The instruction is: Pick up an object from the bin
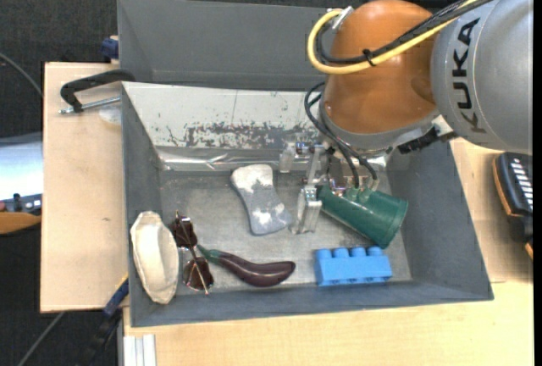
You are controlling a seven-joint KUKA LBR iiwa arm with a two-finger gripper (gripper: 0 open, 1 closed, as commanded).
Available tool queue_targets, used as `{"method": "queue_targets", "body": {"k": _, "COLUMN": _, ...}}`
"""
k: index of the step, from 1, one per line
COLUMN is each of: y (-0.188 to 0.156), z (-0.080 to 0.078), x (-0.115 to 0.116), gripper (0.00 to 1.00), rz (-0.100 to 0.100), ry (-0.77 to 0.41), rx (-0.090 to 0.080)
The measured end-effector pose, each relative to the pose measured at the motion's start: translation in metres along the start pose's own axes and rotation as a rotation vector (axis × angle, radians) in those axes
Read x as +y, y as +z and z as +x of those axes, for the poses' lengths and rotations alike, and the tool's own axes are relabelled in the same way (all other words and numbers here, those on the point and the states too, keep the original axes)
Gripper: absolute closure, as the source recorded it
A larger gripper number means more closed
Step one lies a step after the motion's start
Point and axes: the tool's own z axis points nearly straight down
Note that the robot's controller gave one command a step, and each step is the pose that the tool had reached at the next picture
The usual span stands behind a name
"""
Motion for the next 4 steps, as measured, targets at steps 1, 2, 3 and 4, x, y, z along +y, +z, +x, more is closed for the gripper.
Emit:
{"method": "queue_targets", "body": {"k": 1, "y": -0.005, "z": -0.002, "x": -0.001, "gripper": 0.0, "rz": -0.001, "ry": 0.003, "rx": -0.009}}
{"method": "queue_targets", "body": {"k": 2, "y": 0.054, "z": -0.007, "x": 0.005, "gripper": 0.0, "rz": -0.002, "ry": 0.084, "rx": -0.01}}
{"method": "queue_targets", "body": {"k": 3, "y": 0.082, "z": -0.018, "x": 0.016, "gripper": 0.0, "rz": -0.004, "ry": 0.283, "rx": -0.011}}
{"method": "queue_targets", "body": {"k": 4, "y": 0.108, "z": -0.021, "x": 0.011, "gripper": 0.0, "rz": -0.003, "ry": 0.094, "rx": -0.01}}
